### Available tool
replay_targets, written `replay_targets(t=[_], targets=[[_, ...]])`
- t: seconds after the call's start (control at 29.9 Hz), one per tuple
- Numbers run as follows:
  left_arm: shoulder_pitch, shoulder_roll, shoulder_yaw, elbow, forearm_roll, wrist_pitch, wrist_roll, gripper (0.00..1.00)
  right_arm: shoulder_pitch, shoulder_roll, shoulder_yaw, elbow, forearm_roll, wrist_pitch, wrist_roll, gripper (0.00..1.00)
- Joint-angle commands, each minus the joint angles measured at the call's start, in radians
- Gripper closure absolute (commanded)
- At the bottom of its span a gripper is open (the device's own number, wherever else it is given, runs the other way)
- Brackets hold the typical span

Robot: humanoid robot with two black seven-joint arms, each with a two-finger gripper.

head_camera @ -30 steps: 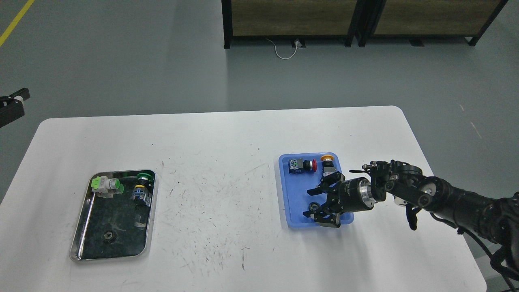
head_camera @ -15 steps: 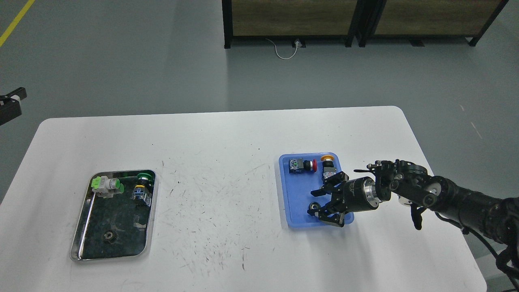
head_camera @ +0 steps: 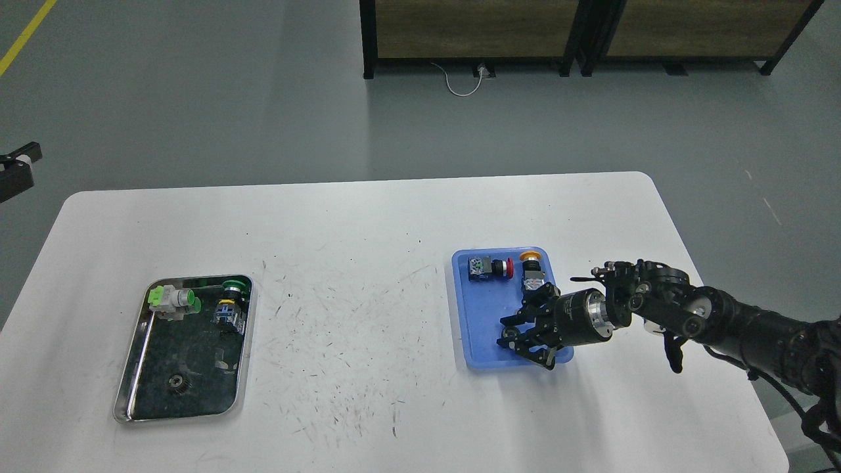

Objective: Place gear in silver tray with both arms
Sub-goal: 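Lower the right gripper and close it on the second gear, then carry the second gear out and release it on the table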

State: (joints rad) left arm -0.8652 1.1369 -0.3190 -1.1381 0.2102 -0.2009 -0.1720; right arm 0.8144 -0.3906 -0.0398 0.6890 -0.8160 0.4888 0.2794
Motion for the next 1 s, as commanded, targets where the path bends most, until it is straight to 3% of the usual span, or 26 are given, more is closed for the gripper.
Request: replay_targets(t=[0.0, 0.4, 0.97], targets=[[0.0, 0.004, 0.0, 0.0, 0.0, 0.0, 0.0, 0.03, 0.0, -0.002, 0.003, 0.006, 0.0, 0.0, 0.0, 0.72], [-0.015, -0.005, -0.002, 0.0, 0.0, 0.002, -0.001, 0.03, 0.055, -0.007, 0.024, 0.109, 0.017, 0.0, 0.009, 0.72], [-0.021, 0.0, 0.003, 0.0, 0.0, 0.005, 0.003, 0.03, 0.111, 0.231, -0.117, 0.075, 0.028, 0.0, 0.01, 0.69]])
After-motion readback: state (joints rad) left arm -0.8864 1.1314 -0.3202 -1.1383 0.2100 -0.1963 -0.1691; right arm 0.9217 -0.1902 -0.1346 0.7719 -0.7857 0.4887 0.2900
